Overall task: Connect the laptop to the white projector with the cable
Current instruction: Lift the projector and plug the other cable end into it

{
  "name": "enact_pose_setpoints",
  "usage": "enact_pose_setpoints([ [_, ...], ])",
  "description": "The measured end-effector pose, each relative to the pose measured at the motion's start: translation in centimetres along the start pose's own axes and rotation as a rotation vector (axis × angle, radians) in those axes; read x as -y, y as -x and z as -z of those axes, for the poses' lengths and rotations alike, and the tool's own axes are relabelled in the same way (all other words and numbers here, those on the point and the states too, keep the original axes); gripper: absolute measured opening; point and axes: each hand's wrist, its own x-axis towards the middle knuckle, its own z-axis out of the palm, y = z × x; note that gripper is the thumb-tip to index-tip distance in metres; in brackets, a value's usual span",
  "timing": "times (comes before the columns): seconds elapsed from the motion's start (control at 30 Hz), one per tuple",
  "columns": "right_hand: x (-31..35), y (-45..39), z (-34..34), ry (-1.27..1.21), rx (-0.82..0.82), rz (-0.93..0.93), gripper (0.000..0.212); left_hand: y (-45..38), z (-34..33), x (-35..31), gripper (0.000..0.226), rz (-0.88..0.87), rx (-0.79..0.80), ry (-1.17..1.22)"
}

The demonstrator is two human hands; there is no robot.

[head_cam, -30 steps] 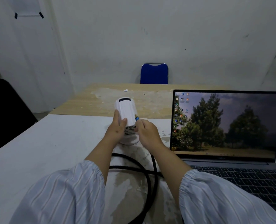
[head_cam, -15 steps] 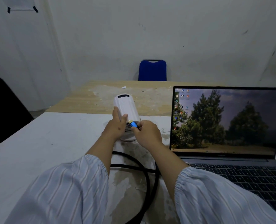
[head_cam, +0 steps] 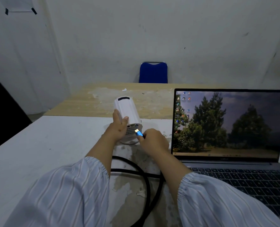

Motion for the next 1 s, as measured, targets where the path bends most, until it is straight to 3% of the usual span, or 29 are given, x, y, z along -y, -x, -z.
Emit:
enact_pose_setpoints([
  [1.0,1.0,0.1,-1.1,-0.125,-0.188,0.015,0.034,0.4,-0.4,0.1,0.070,0.067,-0.010,-0.016],
])
